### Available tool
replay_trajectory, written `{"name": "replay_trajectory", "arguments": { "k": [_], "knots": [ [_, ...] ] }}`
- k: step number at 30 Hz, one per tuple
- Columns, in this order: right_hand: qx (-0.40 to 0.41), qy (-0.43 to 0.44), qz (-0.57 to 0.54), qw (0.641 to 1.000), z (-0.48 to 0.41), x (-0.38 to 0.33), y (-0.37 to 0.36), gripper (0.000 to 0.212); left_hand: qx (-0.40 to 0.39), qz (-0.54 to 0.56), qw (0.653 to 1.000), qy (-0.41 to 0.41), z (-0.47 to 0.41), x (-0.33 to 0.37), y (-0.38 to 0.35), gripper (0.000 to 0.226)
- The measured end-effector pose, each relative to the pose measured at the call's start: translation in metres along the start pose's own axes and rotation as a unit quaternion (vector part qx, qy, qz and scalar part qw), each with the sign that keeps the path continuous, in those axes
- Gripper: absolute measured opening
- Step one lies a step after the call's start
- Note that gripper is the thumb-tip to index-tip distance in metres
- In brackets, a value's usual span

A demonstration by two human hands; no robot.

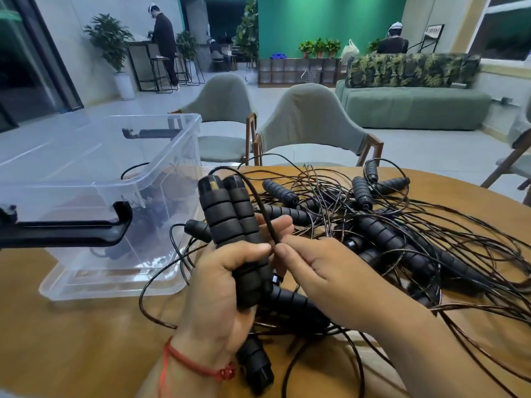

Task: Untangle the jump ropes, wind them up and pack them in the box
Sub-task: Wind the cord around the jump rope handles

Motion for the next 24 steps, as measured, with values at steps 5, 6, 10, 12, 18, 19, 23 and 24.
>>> {"name": "replay_trajectory", "arguments": {
  "k": [5,6,10,12,18,19,23,24],
  "knots": [
    [-0.038,0.005,0.038,0.999,0.002,-0.005,0.002,0.040,0.016,0.009,0.999,-0.036,-0.001,0.011,0.004,0.043],
    [-0.044,-0.003,0.053,0.998,0.004,-0.001,0.006,0.042,0.021,0.008,0.999,-0.047,-0.002,0.016,0.005,0.044],
    [-0.053,-0.034,0.108,0.992,0.019,0.023,0.038,0.043,0.080,-0.061,0.993,-0.066,-0.003,0.033,0.026,0.045],
    [-0.041,-0.048,0.103,0.993,0.027,0.031,0.054,0.041,0.103,-0.108,0.987,-0.066,-0.004,0.036,0.035,0.050],
    [-0.016,-0.070,0.061,0.996,0.039,0.040,0.076,0.025,0.071,-0.070,0.993,-0.064,-0.005,0.031,0.026,0.033],
    [-0.013,-0.073,0.057,0.996,0.040,0.040,0.079,0.027,0.059,-0.046,0.995,-0.063,-0.006,0.032,0.024,0.025],
    [-0.007,-0.076,0.038,0.996,0.041,0.040,0.083,0.033,0.006,0.030,0.999,-0.043,-0.006,0.035,0.016,0.015],
    [-0.005,-0.076,0.038,0.996,0.041,0.040,0.083,0.035,-0.009,0.056,0.998,-0.037,-0.006,0.034,0.014,0.016]
  ]
}}
Point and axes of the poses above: each hand's wrist, its own z-axis away from the middle knuckle, its own y-axis out of the back of the hand, x = y × z, the point moved 10 cm from there along -z, towards the middle knuckle, and after that the axes turned 6 degrees about y, right-handed, at the moved point
